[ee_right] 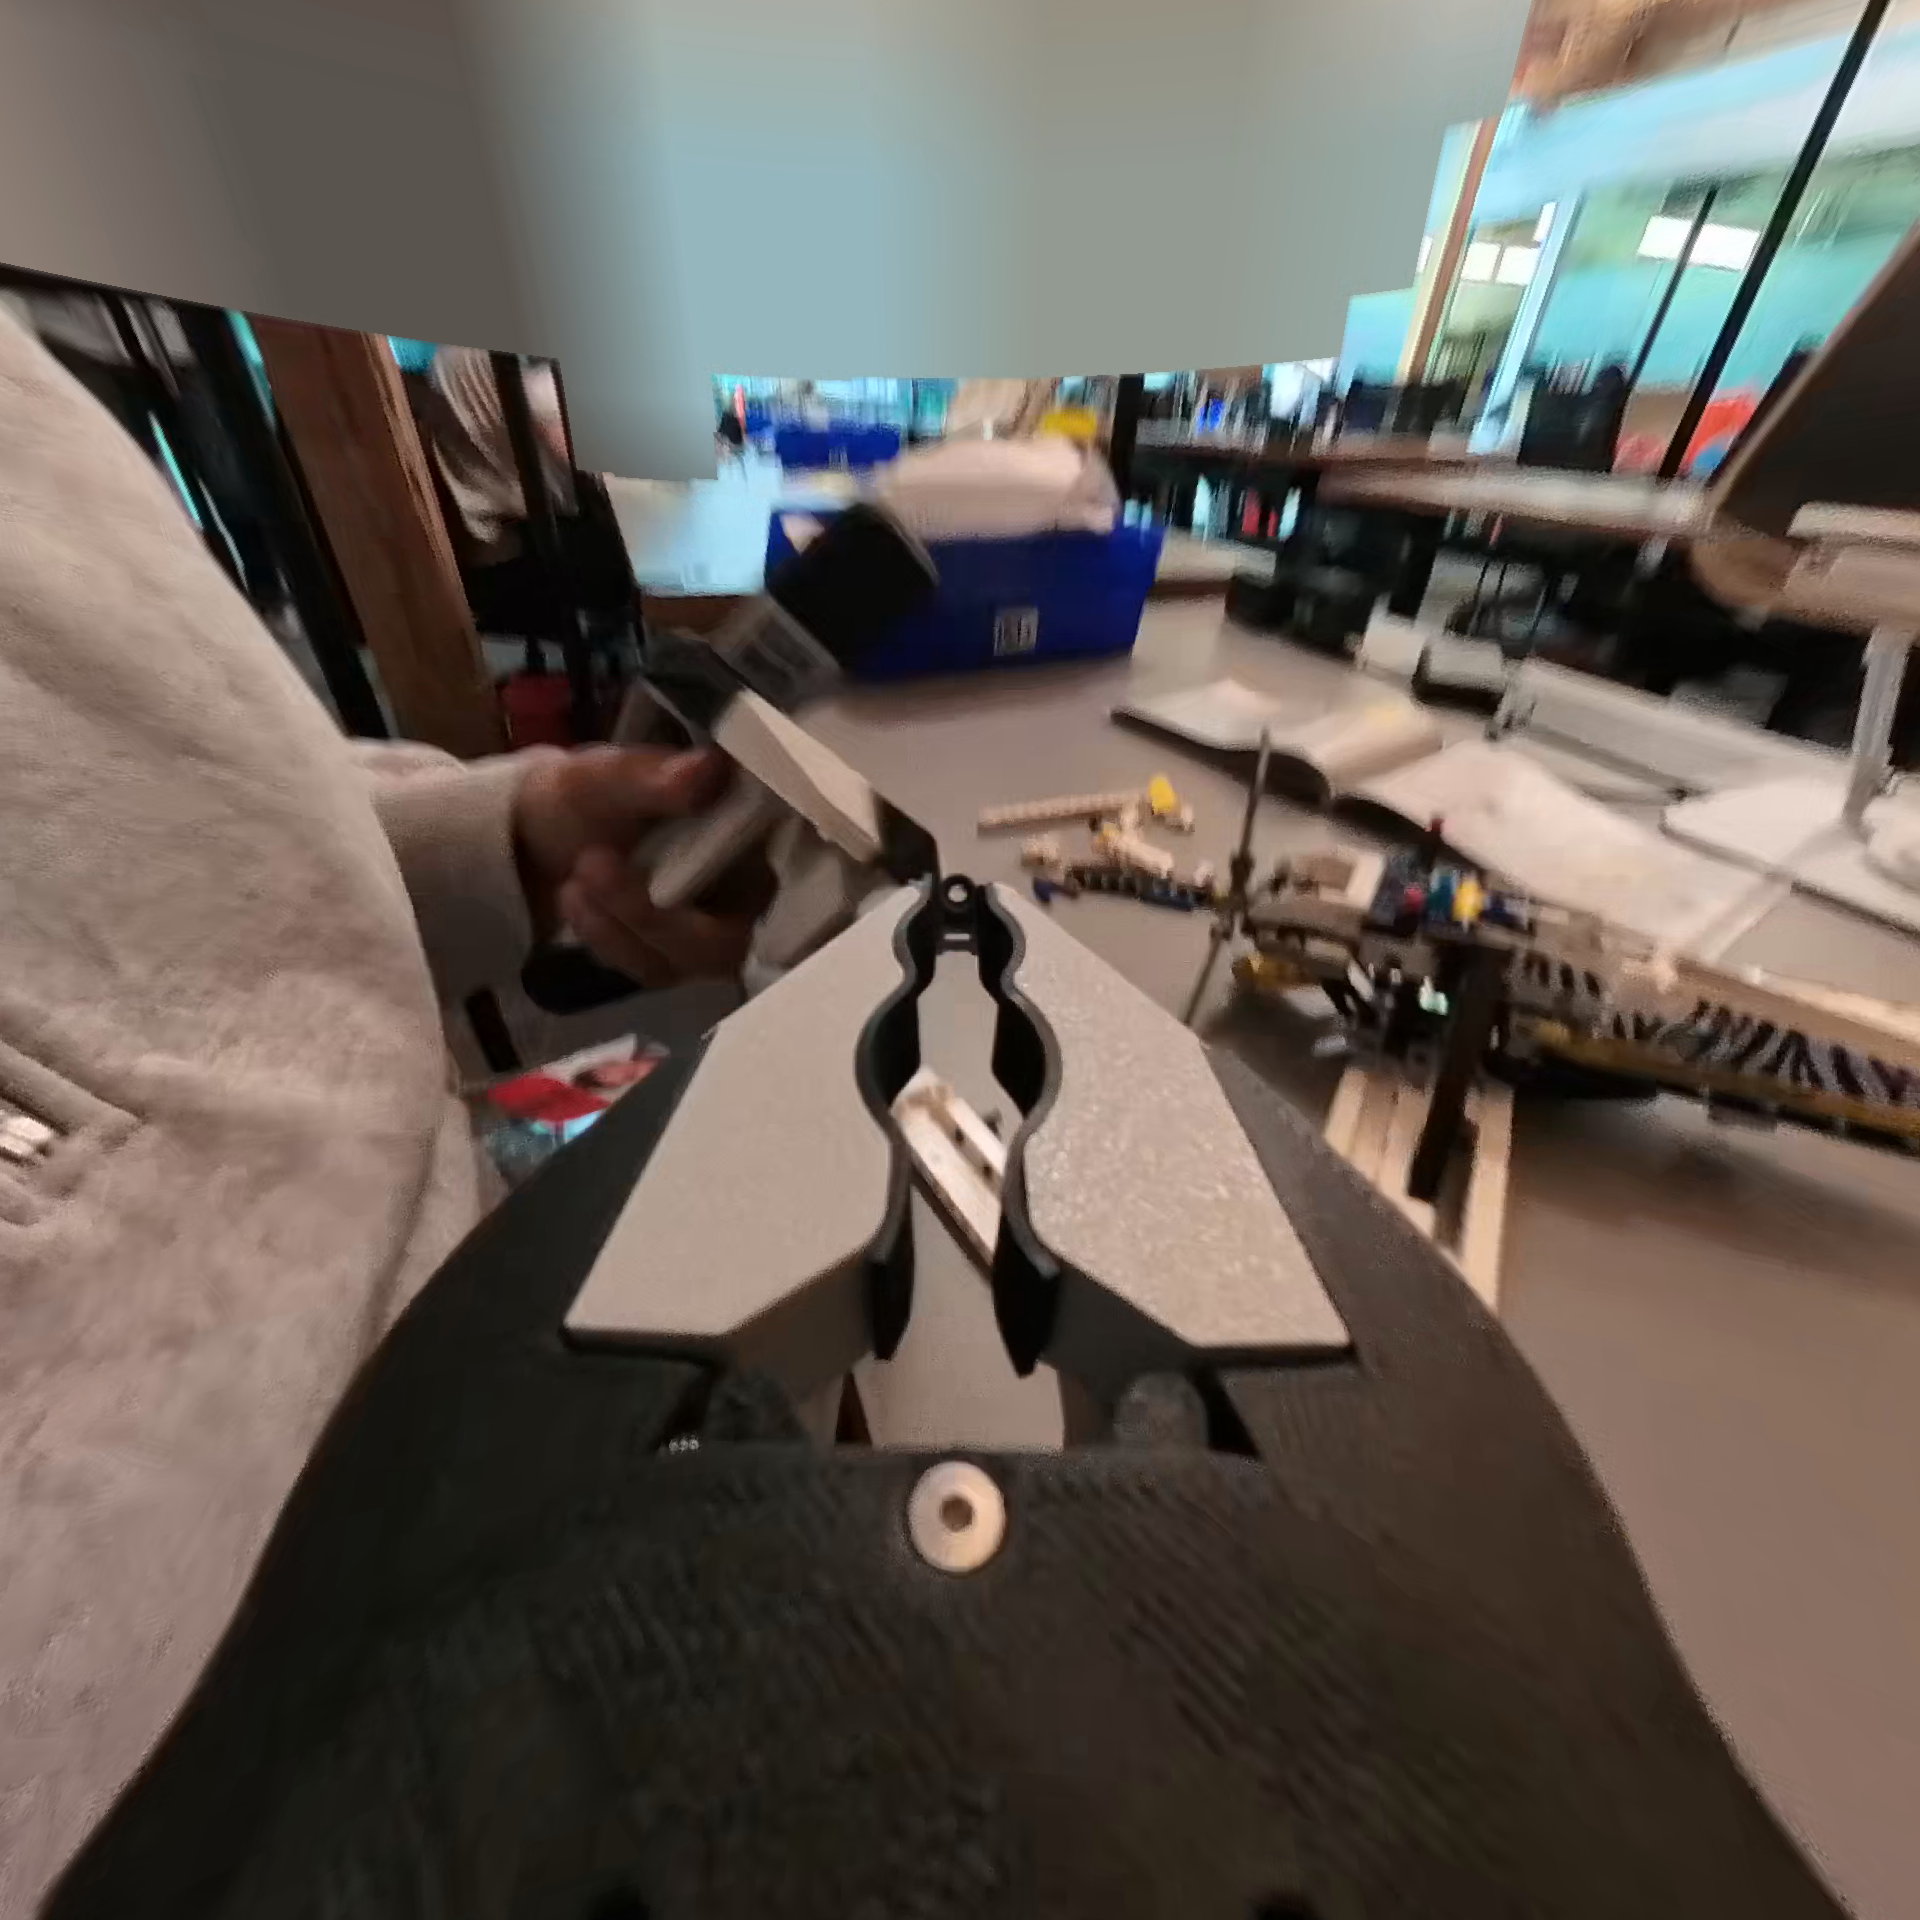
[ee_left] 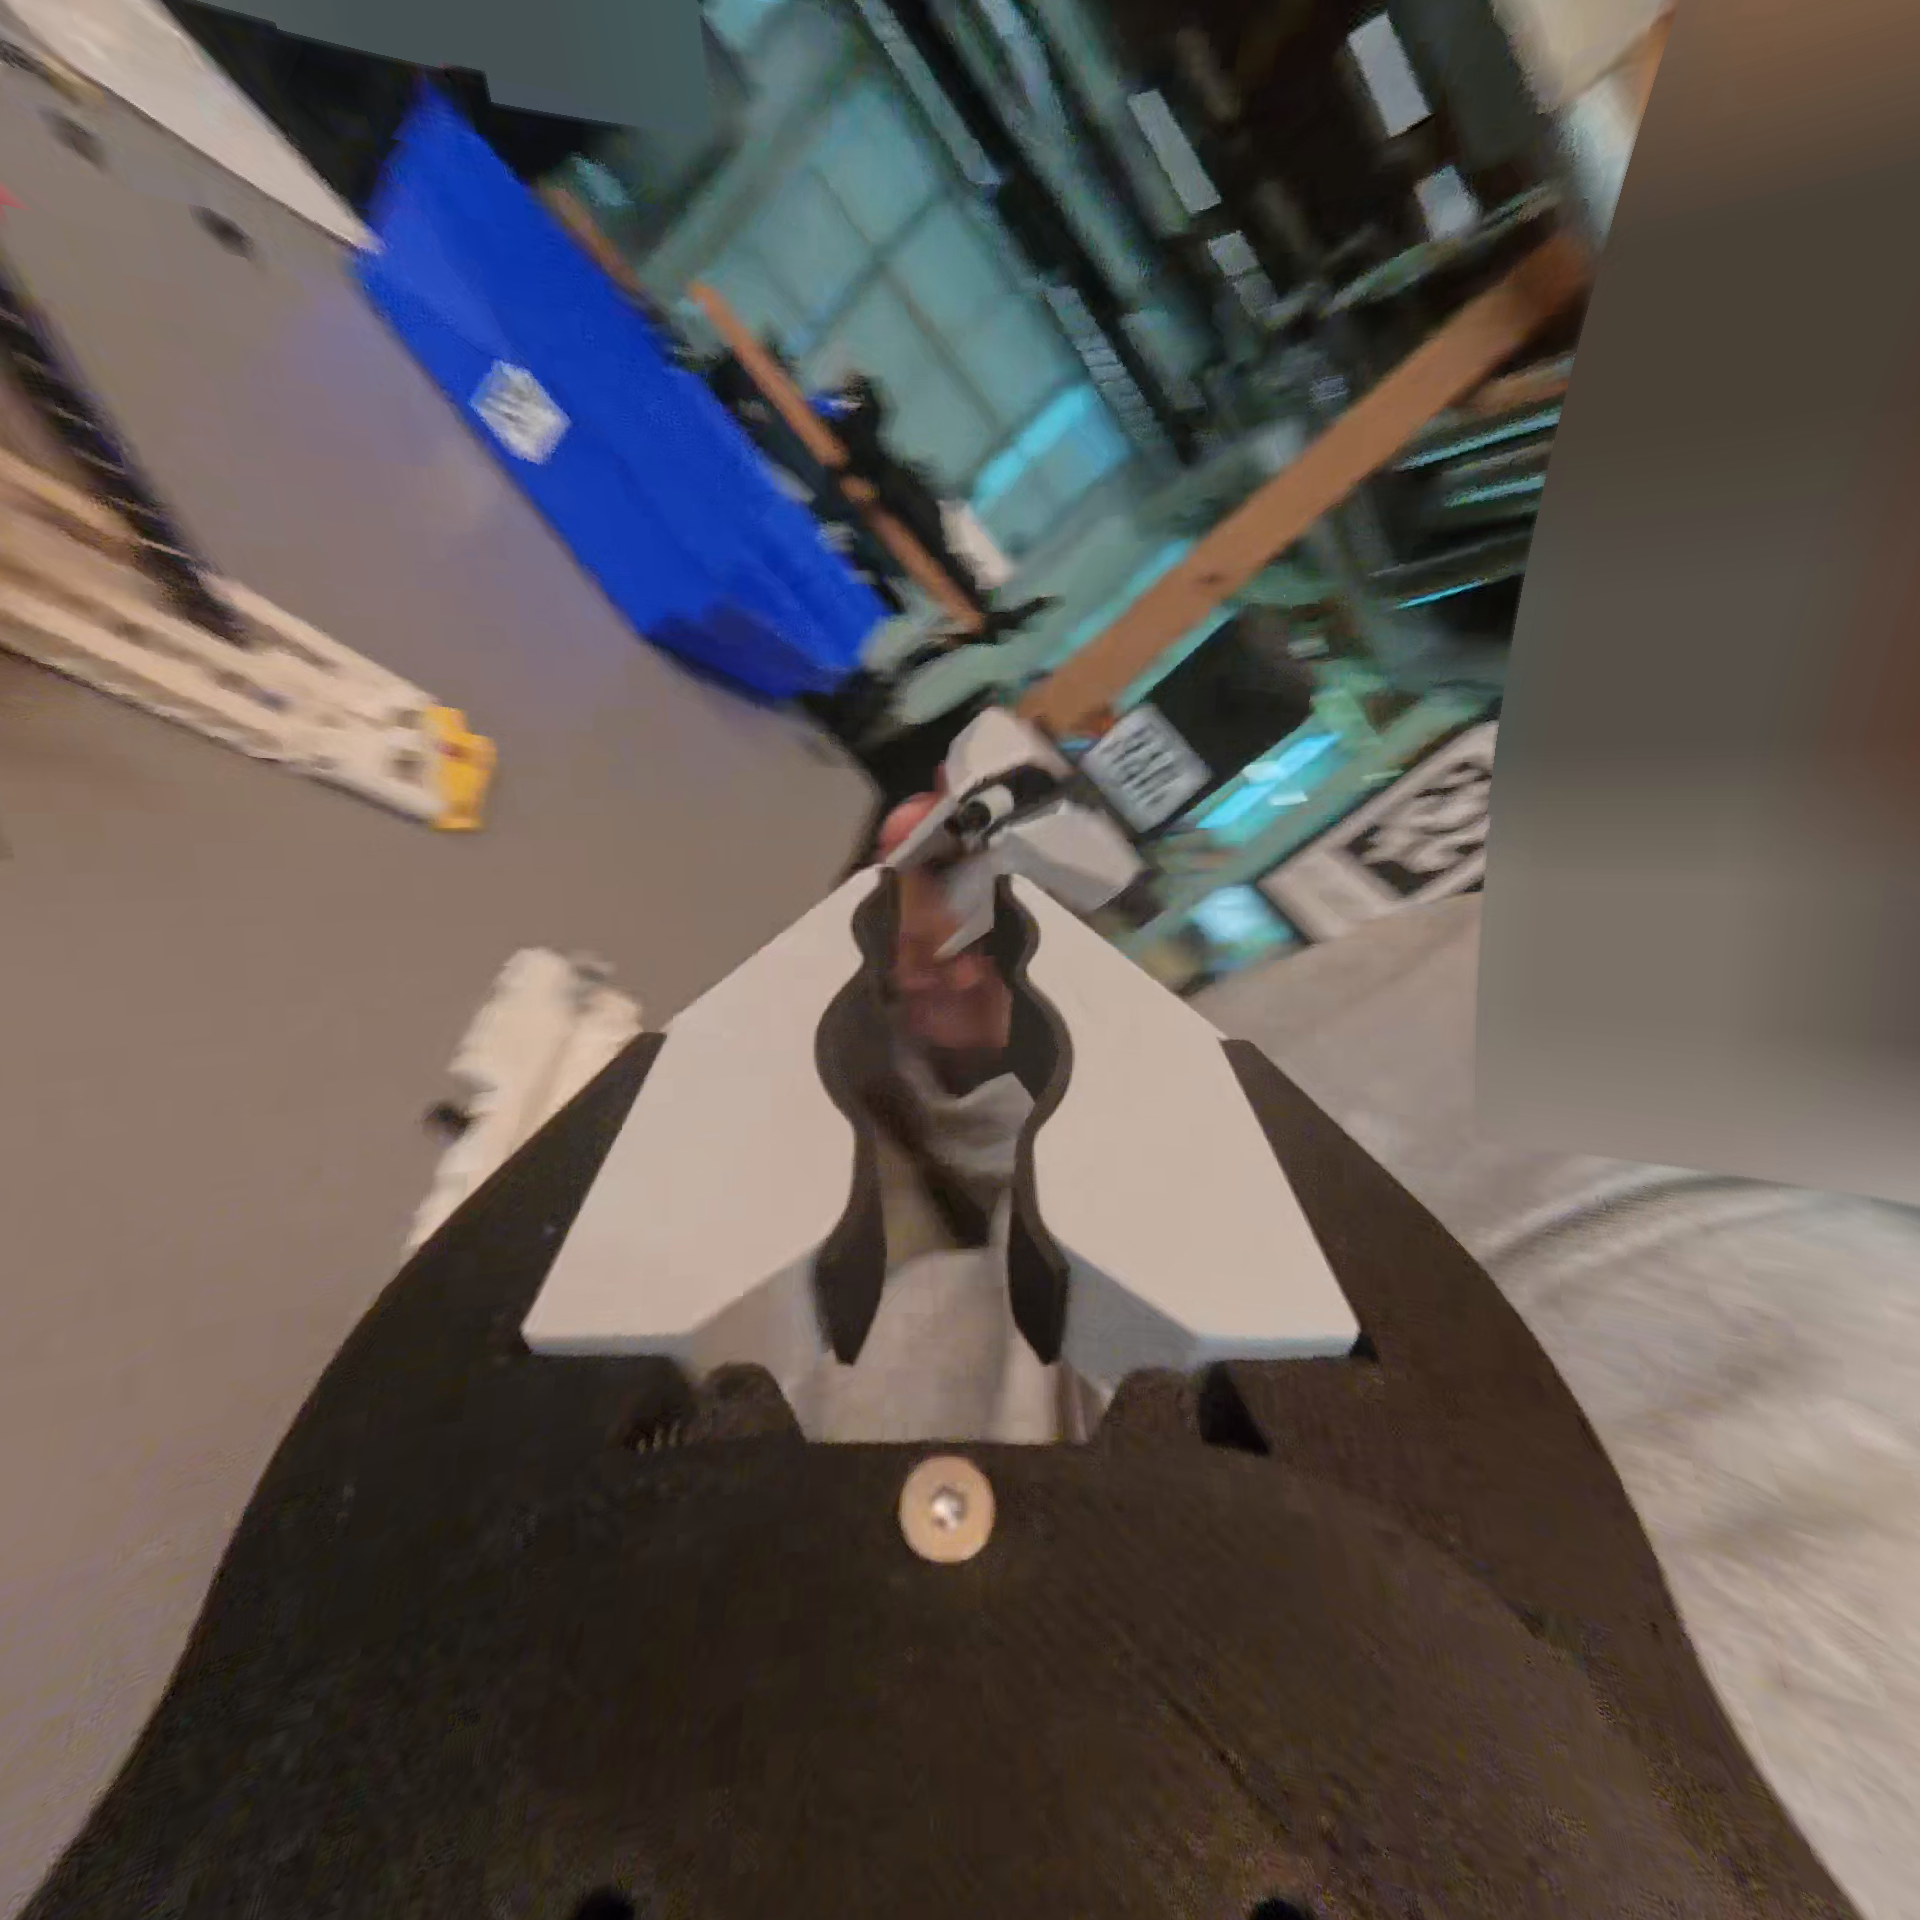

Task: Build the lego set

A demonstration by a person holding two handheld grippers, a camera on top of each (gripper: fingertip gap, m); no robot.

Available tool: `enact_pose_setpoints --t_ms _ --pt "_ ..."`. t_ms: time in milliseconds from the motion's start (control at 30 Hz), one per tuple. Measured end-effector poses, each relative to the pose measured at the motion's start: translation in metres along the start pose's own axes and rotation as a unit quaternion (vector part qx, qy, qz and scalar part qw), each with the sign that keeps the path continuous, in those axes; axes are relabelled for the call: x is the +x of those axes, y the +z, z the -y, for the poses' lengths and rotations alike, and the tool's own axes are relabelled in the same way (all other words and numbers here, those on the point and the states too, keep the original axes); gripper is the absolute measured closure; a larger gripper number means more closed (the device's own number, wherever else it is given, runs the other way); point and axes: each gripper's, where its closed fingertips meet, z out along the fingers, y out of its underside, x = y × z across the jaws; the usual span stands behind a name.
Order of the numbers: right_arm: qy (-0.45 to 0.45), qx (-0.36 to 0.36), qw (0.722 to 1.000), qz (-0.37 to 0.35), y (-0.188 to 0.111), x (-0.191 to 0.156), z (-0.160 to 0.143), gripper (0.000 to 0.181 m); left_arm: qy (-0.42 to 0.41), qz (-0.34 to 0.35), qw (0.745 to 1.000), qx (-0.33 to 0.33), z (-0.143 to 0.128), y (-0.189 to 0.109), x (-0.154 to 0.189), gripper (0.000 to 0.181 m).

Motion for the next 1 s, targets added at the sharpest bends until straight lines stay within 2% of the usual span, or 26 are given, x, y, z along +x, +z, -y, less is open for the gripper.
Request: enact_pose_setpoints --t_ms 67,167,267,367,467,600,733,1000 --pt "0.014 -0.094 0.995 0.004 0.002 0.016 -0.020 0.176 0.087 0.113 0.990 -0.013 0.001 -0.011 -0.021 0.155" --pt "0.018 -0.260 0.965 0.023 -0.001 0.029 -0.058 0.176 0.191 0.243 0.950 -0.055 -0.001 -0.023 -0.045 0.140" --pt "-0.014 -0.391 0.919 0.058 -0.008 0.026 -0.084 0.176 0.221 0.300 0.920 -0.122 -0.020 -0.025 -0.062 0.127" --pt "-0.061 -0.462 0.880 0.090 -0.009 0.019 -0.093 0.176 0.244 0.341 0.893 -0.162 -0.033 -0.031 -0.078 0.127" --pt "-0.090 -0.509 0.849 0.112 -0.006 0.018 -0.099 0.176 0.229 0.334 0.899 -0.169 -0.042 -0.032 -0.084 0.128" --pt "-0.093 -0.544 0.823 0.136 -0.006 0.017 -0.107 0.176 0.218 0.305 0.914 -0.153 -0.041 -0.032 -0.079 0.130" --pt "-0.097 -0.556 0.813 0.145 -0.005 0.017 -0.107 0.176 0.226 0.300 0.916 -0.144 -0.039 -0.032 -0.079 0.136" --pt "-0.094 -0.550 0.815 0.160 -0.004 0.014 -0.107 0.176 0.224 0.300 0.917 -0.136 -0.037 -0.033 -0.081 0.148"
